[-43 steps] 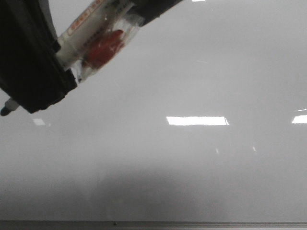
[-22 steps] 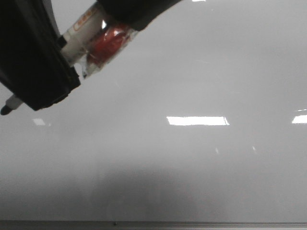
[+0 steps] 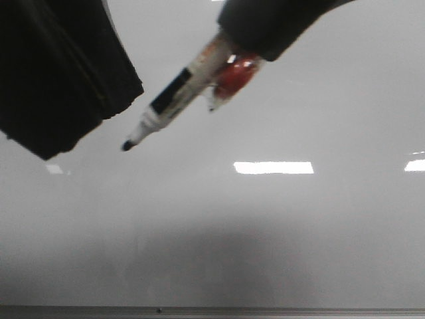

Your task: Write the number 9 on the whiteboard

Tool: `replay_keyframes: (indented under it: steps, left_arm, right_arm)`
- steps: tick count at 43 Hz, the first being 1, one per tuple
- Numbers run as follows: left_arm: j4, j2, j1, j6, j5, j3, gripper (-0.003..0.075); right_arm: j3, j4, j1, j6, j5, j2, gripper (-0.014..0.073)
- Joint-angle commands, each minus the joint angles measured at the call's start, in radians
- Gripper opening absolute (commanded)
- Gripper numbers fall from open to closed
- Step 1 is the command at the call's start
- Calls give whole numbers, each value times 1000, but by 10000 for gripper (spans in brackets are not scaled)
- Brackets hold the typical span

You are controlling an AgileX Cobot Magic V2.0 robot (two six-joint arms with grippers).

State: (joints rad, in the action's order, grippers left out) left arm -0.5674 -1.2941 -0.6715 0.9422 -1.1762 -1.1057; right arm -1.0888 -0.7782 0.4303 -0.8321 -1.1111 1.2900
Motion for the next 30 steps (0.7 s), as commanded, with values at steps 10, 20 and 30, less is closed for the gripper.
replay_keyframes:
  steps: [10, 20, 30]
  left_arm:
    - [-55, 29, -6, -11, 30, -32, 371]
    - [-55, 29, -6, -11, 32, -32, -4]
    - [-55, 29, -6, -11, 42, -32, -19]
  right_arm:
    - [182, -59, -229, -10, 295, -227, -67]
    - [190, -59, -231, -10, 309, -254, -67]
    - [190, -62, -231, -6, 358, -252, -67]
